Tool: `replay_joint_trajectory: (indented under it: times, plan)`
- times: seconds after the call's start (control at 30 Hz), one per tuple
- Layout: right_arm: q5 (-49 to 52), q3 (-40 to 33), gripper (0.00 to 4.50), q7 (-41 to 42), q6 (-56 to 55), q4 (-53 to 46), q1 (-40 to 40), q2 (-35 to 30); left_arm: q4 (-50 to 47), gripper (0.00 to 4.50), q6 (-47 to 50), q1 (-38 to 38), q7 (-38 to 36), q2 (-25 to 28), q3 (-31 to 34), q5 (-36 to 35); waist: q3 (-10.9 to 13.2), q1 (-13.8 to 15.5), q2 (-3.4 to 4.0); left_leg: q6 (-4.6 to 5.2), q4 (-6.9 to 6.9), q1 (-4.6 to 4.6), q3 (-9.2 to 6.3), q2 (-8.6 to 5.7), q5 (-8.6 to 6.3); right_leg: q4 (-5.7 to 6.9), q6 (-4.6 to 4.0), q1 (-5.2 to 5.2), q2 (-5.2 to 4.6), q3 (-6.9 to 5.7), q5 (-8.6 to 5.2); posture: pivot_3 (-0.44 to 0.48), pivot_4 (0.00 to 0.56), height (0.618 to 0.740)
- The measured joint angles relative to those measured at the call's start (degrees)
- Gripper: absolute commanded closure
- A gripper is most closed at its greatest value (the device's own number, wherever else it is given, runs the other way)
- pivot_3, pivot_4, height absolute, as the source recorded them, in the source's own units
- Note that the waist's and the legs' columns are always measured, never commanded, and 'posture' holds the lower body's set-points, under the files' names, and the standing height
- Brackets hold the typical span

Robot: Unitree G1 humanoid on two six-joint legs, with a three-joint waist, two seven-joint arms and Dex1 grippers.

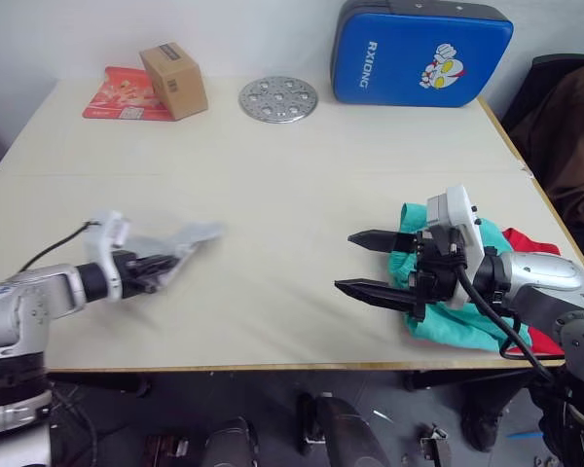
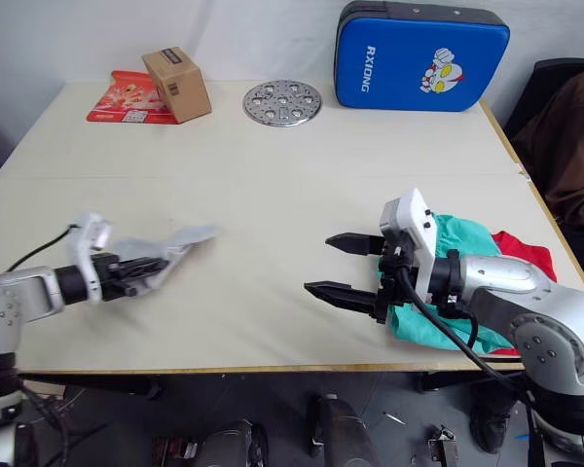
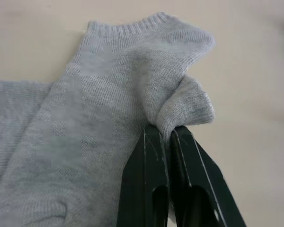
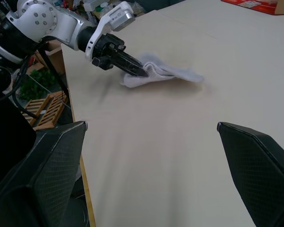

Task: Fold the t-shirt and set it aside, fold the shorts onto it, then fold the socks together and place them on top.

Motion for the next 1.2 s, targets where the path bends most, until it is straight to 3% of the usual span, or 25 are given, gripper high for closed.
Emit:
replay_joint_trajectory:
  times: [0.23, 0.3, 0.47, 0.63, 0.8, 0.97, 1.2]
  plan:
    - [-1.6, 2.0, 0.00, -0.1, -0.8, -0.1, 0.9, 0.0, -3.9, 4.49, 11.8, -7.9, 11.5, -15.5, -6.6, -0.9, 0.0, 0.0, 0.00, -0.08, 0.08, 0.03, -0.05, -0.01, 0.05, 0.04, 0.01, 0.06, 0.07, 0.05, 0.01, 0.000, 0.150, 0.740]
    - [-2.5, 2.1, 0.00, -0.3, -1.1, -0.1, 1.3, 0.0, -3.9, 4.49, 12.3, -8.7, 13.1, -17.0, -8.9, -0.6, 0.0, -0.1, 0.00, -0.12, 0.05, 0.05, -0.05, 0.00, 0.07, 0.05, 0.01, 0.05, 0.09, 0.06, 0.01, 0.000, 0.150, 0.740]
    - [-4.2, 2.9, 0.00, -0.8, -1.7, -0.1, 2.8, 0.0, -3.8, 3.21, 12.7, -8.8, 14.1, -17.0, -10.9, -0.3, 0.0, 0.0, 0.00, -0.24, 0.02, 0.07, -0.10, 0.00, 0.15, 0.06, 0.01, 0.05, 0.11, 0.06, 0.01, 0.000, 0.150, 0.740]
    - [-5.0, 3.7, 0.00, -1.2, -1.9, -0.1, 2.9, 0.0, -4.5, 1.62, 11.4, -8.8, 11.4, -11.1, -15.9, -0.3, 0.0, 0.0, 0.00, -0.23, 0.03, 0.07, -0.09, -0.01, 0.15, 0.08, 0.00, 0.05, 0.11, 0.09, 0.00, 0.000, 0.150, 0.740]
    - [-10.0, 5.9, 0.00, -0.7, -3.5, 0.2, 2.7, -0.9, -8.8, 0.03, 2.9, -6.1, 3.7, 1.9, -19.8, 0.1, 0.0, -0.1, 0.01, -0.30, -0.03, 0.12, -0.07, 0.00, 0.19, 0.10, -0.06, 0.02, 0.12, 0.12, -0.03, 0.000, 0.150, 0.740]
    - [-20.3, 14.8, 0.00, 1.5, -8.8, 6.3, -1.9, -0.5, -8.1, 0.03, -14.7, -0.8, -5.3, 13.1, -20.6, 6.0, 0.0, -0.3, 0.01, -0.26, 0.00, 0.11, -0.07, -0.02, 0.22, 0.09, -0.07, 0.03, 0.10, 0.13, -0.04, 0.000, 0.150, 0.740]
    - [-34.7, 25.7, 0.00, 4.0, -18.3, 20.9, -10.7, 5.0, -3.1, 0.03, -28.1, 0.9, -9.7, 13.4, -26.1, 13.7, 0.0, 0.1, 0.02, -0.17, -0.02, -0.08, -0.04, -0.02, 0.18, 0.05, -0.08, -0.13, 0.09, 0.13, -0.04, 0.000, 0.150, 0.740]
